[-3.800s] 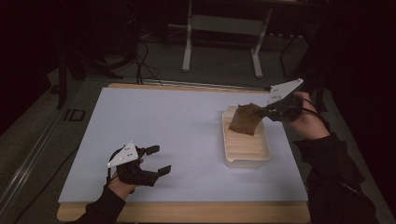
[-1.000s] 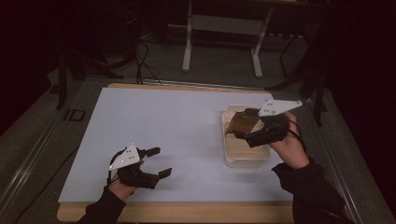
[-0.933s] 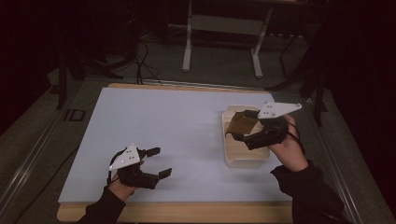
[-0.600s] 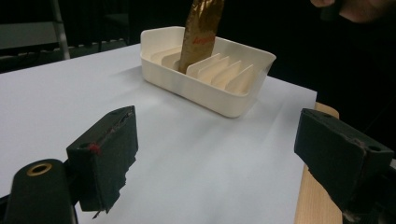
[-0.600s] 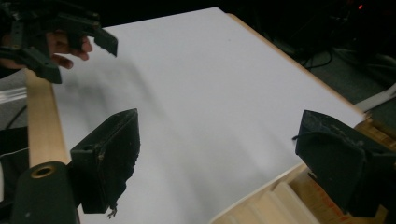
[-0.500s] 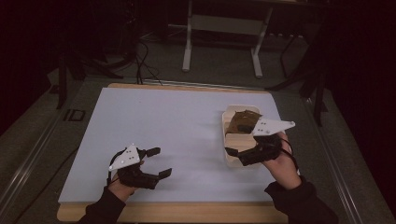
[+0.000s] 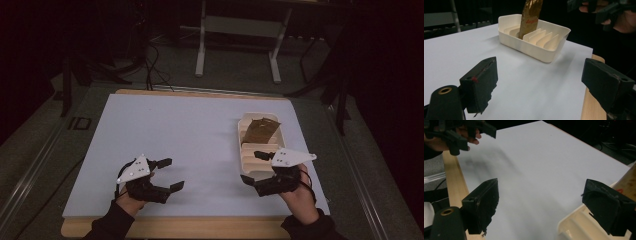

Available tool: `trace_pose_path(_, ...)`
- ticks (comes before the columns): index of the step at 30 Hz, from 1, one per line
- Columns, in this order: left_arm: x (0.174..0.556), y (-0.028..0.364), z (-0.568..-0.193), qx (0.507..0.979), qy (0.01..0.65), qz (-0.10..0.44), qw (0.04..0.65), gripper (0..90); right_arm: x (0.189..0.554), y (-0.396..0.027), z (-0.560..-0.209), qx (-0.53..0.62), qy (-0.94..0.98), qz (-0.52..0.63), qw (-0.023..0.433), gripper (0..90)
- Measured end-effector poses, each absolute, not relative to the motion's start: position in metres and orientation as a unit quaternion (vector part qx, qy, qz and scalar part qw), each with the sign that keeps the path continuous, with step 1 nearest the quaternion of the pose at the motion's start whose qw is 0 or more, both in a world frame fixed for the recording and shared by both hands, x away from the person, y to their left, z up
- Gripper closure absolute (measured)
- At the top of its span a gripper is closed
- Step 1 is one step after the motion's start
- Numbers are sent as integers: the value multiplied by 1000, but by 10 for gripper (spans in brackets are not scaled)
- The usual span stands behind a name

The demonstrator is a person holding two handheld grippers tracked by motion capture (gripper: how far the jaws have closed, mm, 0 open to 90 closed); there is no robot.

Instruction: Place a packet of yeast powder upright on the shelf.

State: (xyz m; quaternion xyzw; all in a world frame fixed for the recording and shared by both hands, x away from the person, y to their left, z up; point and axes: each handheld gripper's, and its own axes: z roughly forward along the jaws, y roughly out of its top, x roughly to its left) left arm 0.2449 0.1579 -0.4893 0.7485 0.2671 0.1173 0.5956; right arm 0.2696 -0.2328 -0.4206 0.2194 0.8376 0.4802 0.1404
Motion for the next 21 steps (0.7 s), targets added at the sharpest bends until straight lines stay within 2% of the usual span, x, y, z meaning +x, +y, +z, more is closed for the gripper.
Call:
trace_pose_path(10, 244, 157, -489, 751, 263, 118, 595, 144, 251, -228, -453, 222, 838, 484, 118, 138)
trace_pose_path(21, 243, 158, -489, 749, 263, 118, 597, 144, 245, -235, -465, 215, 841, 482, 117, 138)
